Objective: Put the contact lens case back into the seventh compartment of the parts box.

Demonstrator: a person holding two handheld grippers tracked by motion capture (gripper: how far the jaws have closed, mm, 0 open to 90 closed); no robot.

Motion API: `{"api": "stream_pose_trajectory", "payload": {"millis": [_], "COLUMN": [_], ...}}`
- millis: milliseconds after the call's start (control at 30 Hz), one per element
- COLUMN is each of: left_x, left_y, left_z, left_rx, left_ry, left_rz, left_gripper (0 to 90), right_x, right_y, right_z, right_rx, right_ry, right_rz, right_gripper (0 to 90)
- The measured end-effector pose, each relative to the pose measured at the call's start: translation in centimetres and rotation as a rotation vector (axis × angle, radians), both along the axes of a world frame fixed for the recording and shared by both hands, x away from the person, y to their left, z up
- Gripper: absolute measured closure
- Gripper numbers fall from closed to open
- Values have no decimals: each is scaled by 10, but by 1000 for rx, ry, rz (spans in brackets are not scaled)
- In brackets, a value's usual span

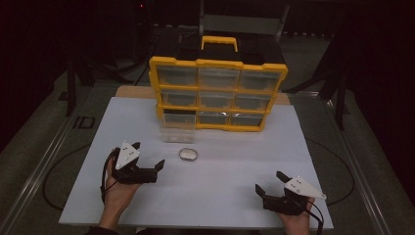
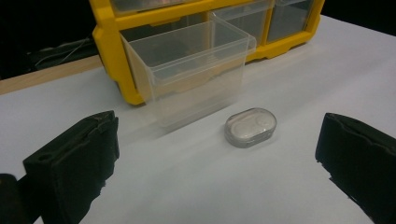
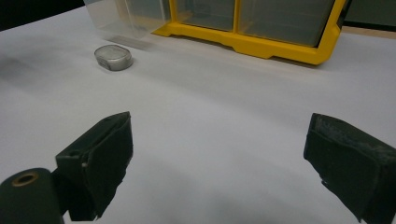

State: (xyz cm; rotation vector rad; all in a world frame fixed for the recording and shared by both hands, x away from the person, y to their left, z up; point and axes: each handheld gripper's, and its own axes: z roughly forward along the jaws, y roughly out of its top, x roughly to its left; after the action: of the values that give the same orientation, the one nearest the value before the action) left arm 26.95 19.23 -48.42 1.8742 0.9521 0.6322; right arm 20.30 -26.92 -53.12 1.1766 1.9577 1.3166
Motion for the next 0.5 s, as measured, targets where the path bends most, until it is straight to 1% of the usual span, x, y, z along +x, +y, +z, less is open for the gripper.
{"api": "stream_pose_trajectory", "payload": {"millis": [100, 300, 500], "left_x": [3, 8, 14], "left_y": [-3, -8, -11], "left_z": [0, 0, 1], "left_rx": [0, -15, -16], "left_ry": [1, 2, 4], "left_rz": [-3, -9, -11], "left_gripper": [6, 6, 6], "right_x": [0, 0, -1], "right_y": [0, 0, 0], "right_z": [0, 0, 1], "right_rx": [1, -2, -9], "right_ry": [-1, -2, -10], "right_rz": [0, -4, -3], "right_gripper": [82, 82, 82]}}
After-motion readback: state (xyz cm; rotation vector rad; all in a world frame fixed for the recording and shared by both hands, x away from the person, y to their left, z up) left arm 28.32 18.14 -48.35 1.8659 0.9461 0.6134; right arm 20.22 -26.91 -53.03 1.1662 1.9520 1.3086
